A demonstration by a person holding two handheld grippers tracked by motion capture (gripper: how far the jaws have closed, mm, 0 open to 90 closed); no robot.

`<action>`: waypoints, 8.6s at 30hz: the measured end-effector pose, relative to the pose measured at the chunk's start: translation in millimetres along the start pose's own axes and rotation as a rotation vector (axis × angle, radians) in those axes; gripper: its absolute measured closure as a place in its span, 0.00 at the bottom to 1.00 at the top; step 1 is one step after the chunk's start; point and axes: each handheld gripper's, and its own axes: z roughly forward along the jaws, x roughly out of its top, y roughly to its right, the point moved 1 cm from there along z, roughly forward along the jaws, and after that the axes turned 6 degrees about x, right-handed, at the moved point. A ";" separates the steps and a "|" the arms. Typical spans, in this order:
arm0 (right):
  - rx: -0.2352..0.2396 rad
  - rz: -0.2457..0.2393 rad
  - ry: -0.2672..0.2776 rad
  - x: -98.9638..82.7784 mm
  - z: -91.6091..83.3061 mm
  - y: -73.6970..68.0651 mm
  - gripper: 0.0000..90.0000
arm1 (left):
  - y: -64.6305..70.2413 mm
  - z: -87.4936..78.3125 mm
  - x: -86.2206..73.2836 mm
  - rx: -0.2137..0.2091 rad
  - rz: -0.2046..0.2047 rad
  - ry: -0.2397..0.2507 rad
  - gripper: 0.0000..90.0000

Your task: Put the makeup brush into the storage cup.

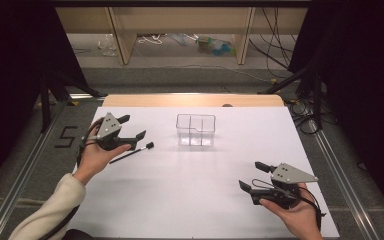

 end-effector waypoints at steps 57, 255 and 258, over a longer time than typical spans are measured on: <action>0.019 -0.002 -0.025 -1.1 1.5 -0.7 0.23 | 0.2 86.8 -21.1 -0.381 0.516 -1.014 0.67; 0.011 -0.009 -0.015 -1.3 4.9 -0.7 0.22 | 38.8 -24.2 18.1 -0.088 -0.249 0.199 0.95; 0.013 -0.005 -0.016 -1.2 4.9 -1.2 0.22 | 40.8 -23.1 21.1 -0.083 -0.251 0.204 0.95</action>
